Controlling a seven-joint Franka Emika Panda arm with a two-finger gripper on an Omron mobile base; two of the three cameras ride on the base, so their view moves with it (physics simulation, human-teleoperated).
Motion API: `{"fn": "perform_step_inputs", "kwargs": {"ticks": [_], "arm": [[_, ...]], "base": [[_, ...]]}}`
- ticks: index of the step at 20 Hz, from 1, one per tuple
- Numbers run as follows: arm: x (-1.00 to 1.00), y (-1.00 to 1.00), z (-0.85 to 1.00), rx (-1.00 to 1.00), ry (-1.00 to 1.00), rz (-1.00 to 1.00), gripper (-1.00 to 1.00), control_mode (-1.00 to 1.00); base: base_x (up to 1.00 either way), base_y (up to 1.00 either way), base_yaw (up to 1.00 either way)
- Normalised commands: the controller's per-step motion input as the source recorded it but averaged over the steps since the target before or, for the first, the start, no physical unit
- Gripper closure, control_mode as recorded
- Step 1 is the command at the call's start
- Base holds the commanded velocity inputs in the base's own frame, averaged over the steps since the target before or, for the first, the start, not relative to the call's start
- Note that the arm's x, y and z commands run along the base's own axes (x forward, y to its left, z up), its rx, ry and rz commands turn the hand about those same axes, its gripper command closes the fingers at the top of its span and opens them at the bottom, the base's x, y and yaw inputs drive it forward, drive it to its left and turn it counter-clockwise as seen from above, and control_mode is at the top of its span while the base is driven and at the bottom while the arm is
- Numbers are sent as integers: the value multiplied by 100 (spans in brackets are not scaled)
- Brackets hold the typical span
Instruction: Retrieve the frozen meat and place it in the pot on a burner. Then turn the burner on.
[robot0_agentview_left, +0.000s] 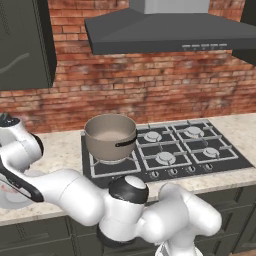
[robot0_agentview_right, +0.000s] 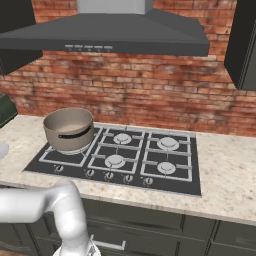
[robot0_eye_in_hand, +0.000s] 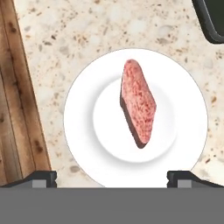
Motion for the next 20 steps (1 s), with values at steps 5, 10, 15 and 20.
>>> {"fn": "perform_step_inputs", "kwargs": {"ticks": [5,10,15,20], "arm": [[28,0,-10,-3,2,0,-100,-100],[14,13,-14,-2,0,0,-100,-100],[20,15,-24,-3,0,-1,-100,-100],[23,12,-24,-3,0,-1,-100,-100]], "base": [[0,0,0],[0,0,0],[0,0,0],[0,0,0]]}}
